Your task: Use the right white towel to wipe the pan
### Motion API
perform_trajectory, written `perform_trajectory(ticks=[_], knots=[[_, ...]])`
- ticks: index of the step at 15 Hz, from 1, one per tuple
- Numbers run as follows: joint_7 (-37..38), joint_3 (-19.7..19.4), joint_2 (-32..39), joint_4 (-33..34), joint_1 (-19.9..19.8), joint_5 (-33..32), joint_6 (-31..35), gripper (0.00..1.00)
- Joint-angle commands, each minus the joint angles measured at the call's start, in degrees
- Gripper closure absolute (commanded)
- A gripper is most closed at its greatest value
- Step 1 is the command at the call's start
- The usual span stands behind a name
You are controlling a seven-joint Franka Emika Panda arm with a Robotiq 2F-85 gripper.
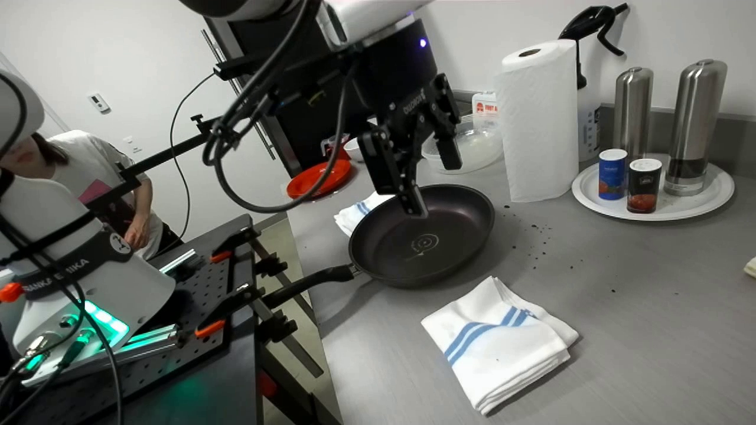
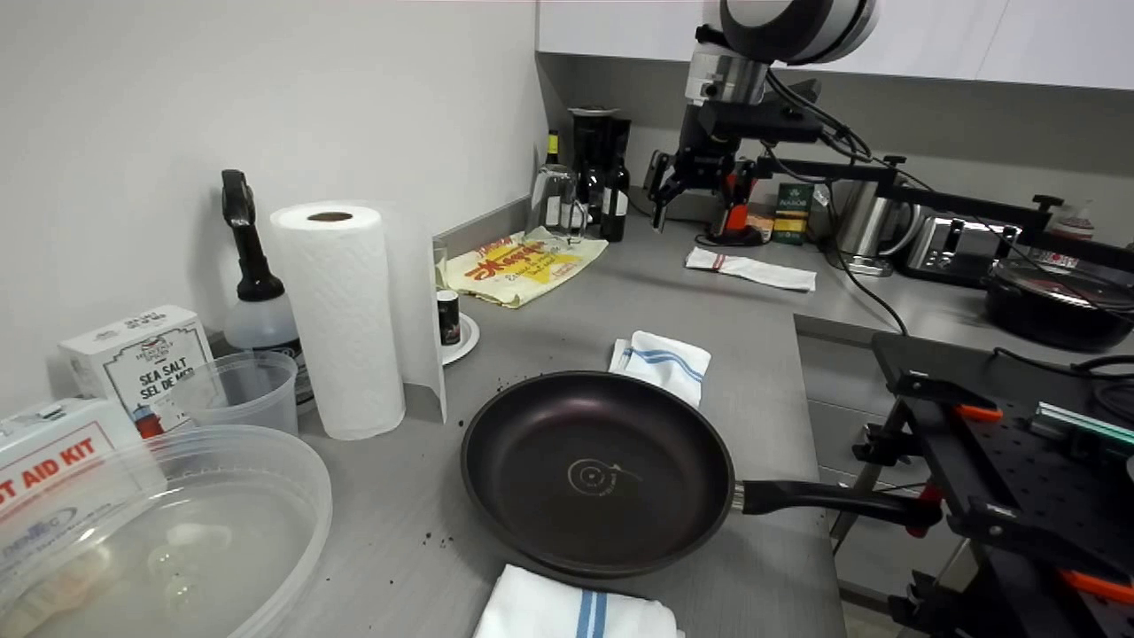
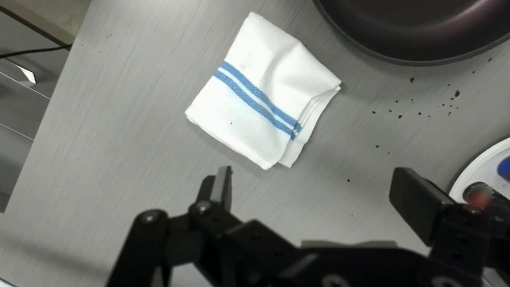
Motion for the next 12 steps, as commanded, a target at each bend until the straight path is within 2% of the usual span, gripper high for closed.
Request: perform_trajectory(ticks=[1, 6, 12], knots=[[-3.5, -2.04, 6.59, 4.29, 1.31, 4.34, 1.95, 0.0], [-6.39, -2.08, 12.45, 6.74, 1.01, 7.55, 3.12, 0.0], [-8.72, -1.83, 17.54, 7.85, 0.68, 8.31, 4.92, 0.0]])
